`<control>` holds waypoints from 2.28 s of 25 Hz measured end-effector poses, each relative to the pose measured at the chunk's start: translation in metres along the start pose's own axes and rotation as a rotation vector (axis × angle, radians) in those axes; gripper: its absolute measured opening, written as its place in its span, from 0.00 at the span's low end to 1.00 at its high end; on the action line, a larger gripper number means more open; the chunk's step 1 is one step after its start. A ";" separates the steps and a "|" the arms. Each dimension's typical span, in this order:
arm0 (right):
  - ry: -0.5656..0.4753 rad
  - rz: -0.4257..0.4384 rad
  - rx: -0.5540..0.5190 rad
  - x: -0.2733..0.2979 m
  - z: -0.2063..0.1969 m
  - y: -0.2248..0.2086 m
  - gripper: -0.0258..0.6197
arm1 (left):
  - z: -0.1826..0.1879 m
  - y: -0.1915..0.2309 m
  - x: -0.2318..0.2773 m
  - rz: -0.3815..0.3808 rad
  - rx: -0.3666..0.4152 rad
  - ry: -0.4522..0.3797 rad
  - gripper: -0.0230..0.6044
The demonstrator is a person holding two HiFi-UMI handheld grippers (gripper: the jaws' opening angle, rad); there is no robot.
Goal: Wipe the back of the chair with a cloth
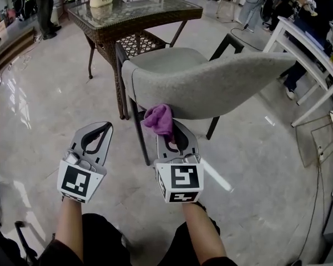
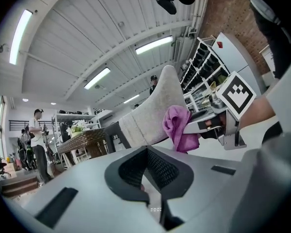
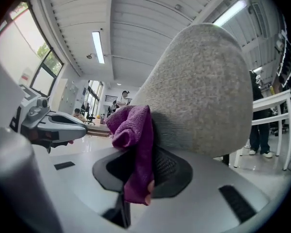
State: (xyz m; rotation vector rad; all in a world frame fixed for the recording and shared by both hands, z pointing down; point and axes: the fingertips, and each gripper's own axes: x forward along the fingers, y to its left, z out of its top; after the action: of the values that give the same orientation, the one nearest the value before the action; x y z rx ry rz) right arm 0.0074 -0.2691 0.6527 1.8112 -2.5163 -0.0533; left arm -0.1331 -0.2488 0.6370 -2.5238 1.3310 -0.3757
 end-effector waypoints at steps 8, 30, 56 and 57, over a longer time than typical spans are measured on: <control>-0.005 -0.149 0.072 -0.044 -0.005 -0.086 0.18 | 0.021 -0.036 0.020 -0.071 0.032 -0.024 0.05; 0.061 -0.313 0.041 -0.094 -0.049 -0.181 0.18 | -0.001 -0.051 0.037 -0.104 -0.003 -0.009 0.05; 0.155 -0.233 0.012 -0.116 0.090 -0.133 0.18 | 0.114 0.017 0.013 -0.063 -0.177 0.131 0.05; 0.156 -0.233 0.020 -0.118 0.100 -0.133 0.18 | 0.125 0.018 0.011 -0.064 -0.166 0.129 0.05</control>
State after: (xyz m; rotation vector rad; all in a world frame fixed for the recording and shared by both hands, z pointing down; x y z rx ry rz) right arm 0.1651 -0.1991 0.5447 2.0208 -2.2018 0.1028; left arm -0.0978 -0.2538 0.5155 -2.7255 1.3827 -0.4669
